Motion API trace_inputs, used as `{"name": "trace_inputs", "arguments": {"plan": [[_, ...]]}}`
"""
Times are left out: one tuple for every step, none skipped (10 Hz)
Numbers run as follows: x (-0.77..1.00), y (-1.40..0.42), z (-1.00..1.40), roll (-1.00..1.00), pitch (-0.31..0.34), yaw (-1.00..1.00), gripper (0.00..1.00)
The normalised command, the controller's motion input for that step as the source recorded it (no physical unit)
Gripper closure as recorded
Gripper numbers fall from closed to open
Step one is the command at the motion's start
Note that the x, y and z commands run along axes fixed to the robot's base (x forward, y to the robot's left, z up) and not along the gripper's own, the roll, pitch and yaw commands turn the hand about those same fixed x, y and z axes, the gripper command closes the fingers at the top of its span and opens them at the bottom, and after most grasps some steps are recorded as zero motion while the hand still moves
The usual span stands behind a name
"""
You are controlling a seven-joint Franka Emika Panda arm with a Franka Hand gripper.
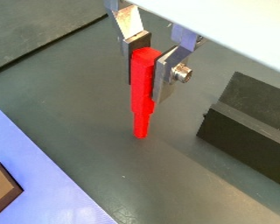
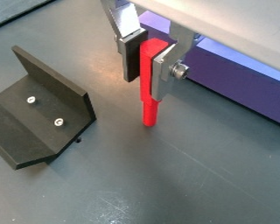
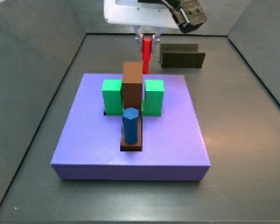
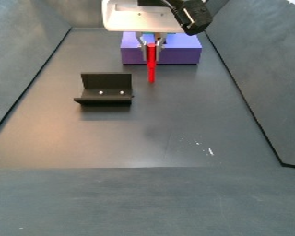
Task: Pick up the red object. Move up. Move to above the board. Insert the red object.
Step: Pick up the red object, then move up, then move to above the board.
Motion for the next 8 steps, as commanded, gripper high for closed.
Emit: {"name": "trace_inputs", "arguments": {"plan": [[0.00, 0.00, 0.00, 0.00, 0.000, 0.00, 1.00], [0.00, 0.00, 0.00, 0.00, 0.000, 0.00, 1.00], [0.00, 0.00, 0.00, 0.00, 0.000, 0.00, 1.00], [0.00, 0.00, 0.83, 0.00, 0.000, 0.00, 1.00], [0.04, -0.01, 0.82, 0.00, -0.006, 0.01, 1.00], [0.01, -0.02, 0.59, -0.01, 0.026, 0.01, 1.00], [0.04, -0.01, 0.20, -0.03, 0.009, 0.01, 1.00], [0.00, 0.00, 1.40, 0.00, 0.000, 0.00, 1.00]]}}
